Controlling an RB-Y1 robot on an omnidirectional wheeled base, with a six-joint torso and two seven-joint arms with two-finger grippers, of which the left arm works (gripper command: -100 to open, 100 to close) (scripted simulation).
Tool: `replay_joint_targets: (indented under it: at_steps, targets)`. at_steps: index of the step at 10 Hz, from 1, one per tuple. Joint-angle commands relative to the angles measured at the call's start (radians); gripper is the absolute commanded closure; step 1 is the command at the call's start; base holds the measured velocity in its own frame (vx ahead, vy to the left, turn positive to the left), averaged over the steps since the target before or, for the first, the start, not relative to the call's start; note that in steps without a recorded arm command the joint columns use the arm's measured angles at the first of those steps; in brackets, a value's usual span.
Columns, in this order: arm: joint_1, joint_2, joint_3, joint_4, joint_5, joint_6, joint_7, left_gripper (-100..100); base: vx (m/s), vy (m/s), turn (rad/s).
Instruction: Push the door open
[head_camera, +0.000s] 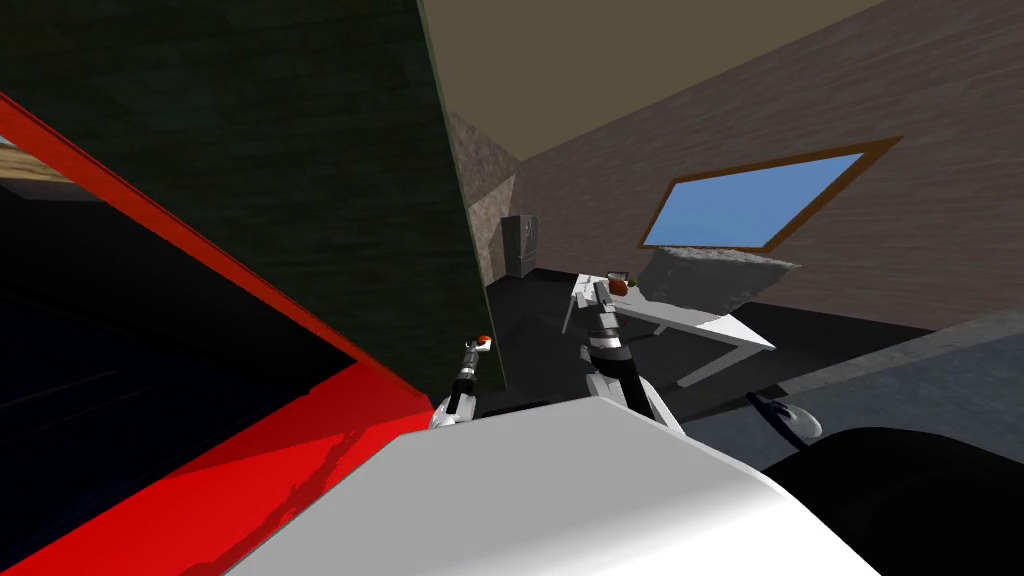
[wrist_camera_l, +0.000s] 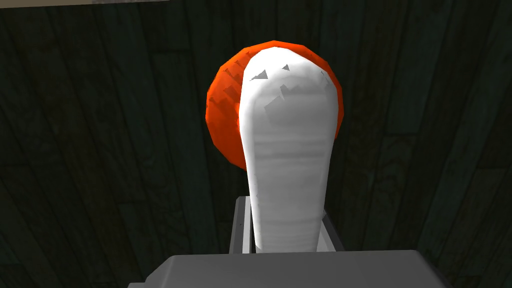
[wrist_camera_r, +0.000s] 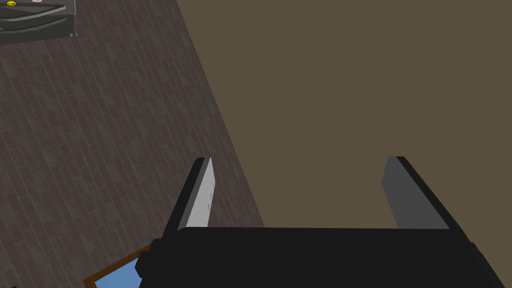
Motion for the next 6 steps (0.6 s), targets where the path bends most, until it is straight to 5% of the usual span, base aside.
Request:
replay_joint_targets:
  at_steps: [1,6]
  targets:
    - [-0.008,0.005,0.018,-0.002,0.009,-0.005,-0.006,100,0.174,-0.115,0.039]
    - [-0.009,-0.008,0.066,0.001,0.036,-0.005,-0.026,100,0.174,-0.123,0.066]
